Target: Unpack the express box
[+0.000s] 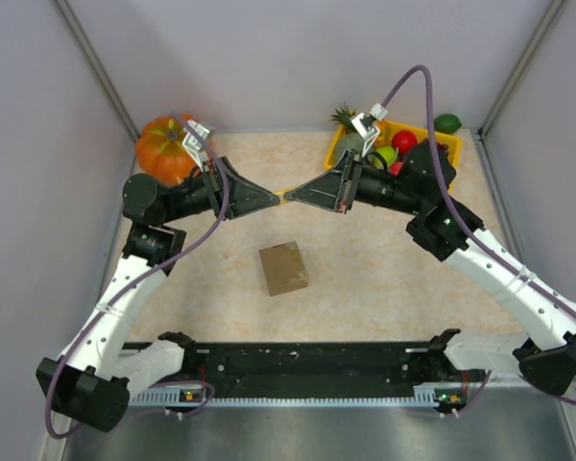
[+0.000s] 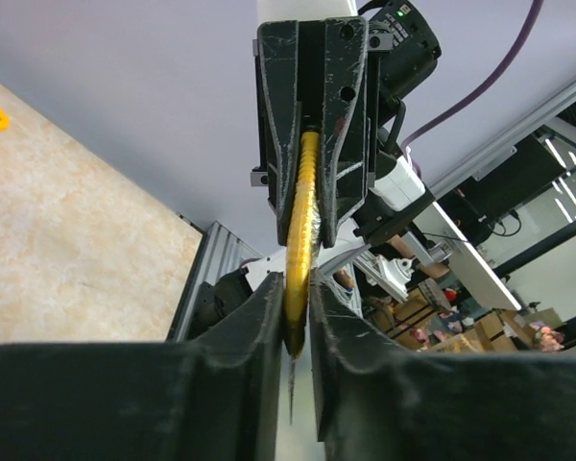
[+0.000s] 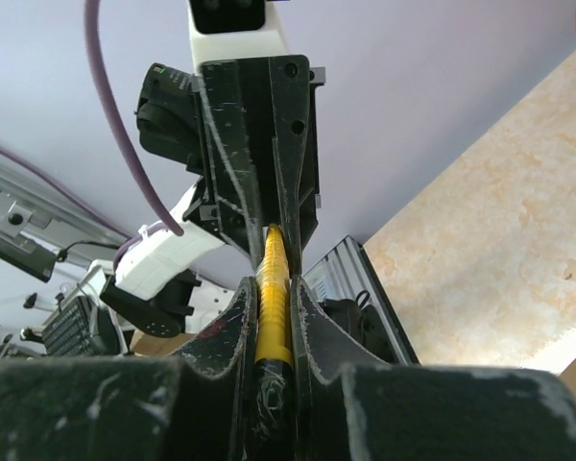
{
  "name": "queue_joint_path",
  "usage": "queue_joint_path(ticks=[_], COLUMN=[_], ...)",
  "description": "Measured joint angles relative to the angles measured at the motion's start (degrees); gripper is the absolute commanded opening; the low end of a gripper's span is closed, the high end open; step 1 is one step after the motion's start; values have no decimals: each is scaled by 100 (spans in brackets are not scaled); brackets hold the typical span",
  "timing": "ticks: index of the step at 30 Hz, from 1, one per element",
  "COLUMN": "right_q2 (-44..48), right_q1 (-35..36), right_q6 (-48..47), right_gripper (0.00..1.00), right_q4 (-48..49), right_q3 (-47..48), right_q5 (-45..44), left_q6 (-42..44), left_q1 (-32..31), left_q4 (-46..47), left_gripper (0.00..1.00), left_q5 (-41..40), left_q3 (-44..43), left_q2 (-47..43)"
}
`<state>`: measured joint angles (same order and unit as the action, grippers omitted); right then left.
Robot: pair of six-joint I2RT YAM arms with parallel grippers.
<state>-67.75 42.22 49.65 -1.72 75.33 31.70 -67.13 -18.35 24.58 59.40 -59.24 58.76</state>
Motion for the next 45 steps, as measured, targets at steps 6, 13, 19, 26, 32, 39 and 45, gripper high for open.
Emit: queue_joint_path(ticks=[6, 13, 19, 26, 32, 39, 45], right_q2=[-37, -31, -26, -83, -105, -109, -146], right_q1=[0, 0, 0, -2, -2, -2, -13], right_q6=[2, 140, 295, 310, 289, 282, 245], right_gripper=[35, 59, 51, 48, 56, 36, 20], right_q4=[44, 442, 649, 612, 505, 496, 407], right_q3=[24, 2, 2, 7, 7, 7, 7], right_q5=[79, 72, 96, 146, 221, 227, 195], left_q6=[-42, -39, 48, 227, 428, 494, 492], left_q1=[20, 13, -131, -197, -199, -210, -221], left_q4=[90, 107, 39, -146, -396, -439, -411], left_gripper=[0, 0, 0, 0, 0, 0, 0], left_q5=[55, -105, -431, -612, -826, -887, -890], left_q3=[57, 70, 118, 122, 122, 122, 122], left_q2=[0, -15, -133, -184, -236, -245, -313])
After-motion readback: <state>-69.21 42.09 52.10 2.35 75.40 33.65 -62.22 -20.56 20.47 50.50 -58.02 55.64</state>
